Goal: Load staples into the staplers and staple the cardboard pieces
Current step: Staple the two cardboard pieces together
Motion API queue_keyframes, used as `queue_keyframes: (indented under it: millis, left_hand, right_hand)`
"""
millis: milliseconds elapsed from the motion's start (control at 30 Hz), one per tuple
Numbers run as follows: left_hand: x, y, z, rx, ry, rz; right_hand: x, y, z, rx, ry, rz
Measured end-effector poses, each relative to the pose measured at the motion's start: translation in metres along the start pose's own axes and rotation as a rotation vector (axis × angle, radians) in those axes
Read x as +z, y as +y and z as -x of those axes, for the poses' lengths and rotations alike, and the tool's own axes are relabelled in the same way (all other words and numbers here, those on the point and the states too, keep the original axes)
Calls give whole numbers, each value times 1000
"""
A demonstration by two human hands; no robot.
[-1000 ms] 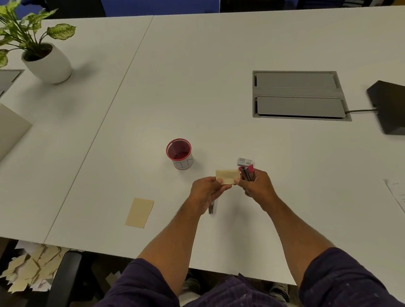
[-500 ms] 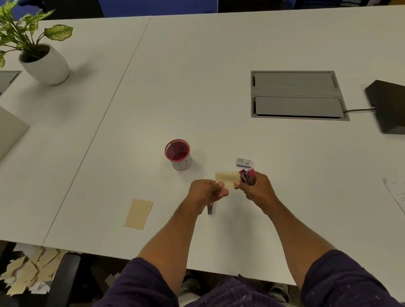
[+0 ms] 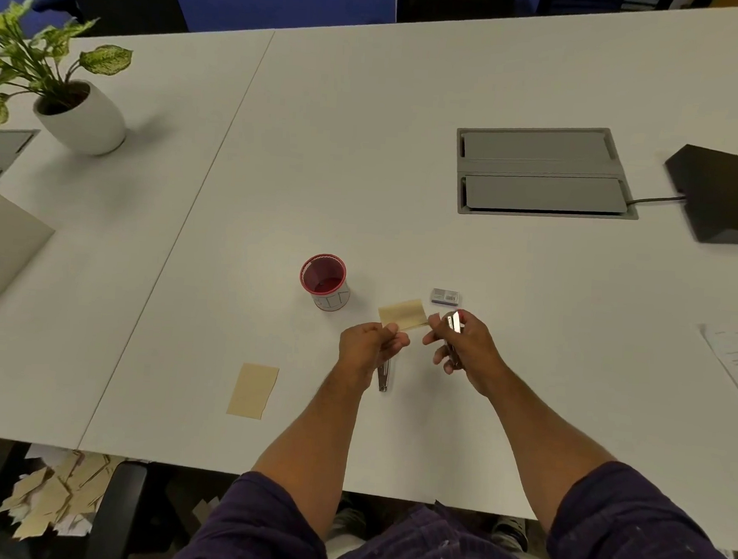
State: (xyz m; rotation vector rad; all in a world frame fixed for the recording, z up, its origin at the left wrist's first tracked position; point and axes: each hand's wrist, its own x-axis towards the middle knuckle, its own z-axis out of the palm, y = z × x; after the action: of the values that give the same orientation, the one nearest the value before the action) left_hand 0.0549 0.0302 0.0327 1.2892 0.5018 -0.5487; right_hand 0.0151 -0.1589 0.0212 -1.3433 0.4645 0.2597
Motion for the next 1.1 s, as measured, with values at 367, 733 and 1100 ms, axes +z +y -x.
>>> queue_keyframes:
  millis: [367, 733, 1100]
  left_hand:
    - [5, 1, -2, -13, 15, 86]
    - [12, 4, -2, 9, 23, 66]
    - [18, 5, -1, 55, 52, -38]
  right_hand:
    - [5, 1, -1, 45, -66, -126]
    - [12, 8, -2, 23, -82, -77]
    - [18, 11, 1, -21, -47, -146]
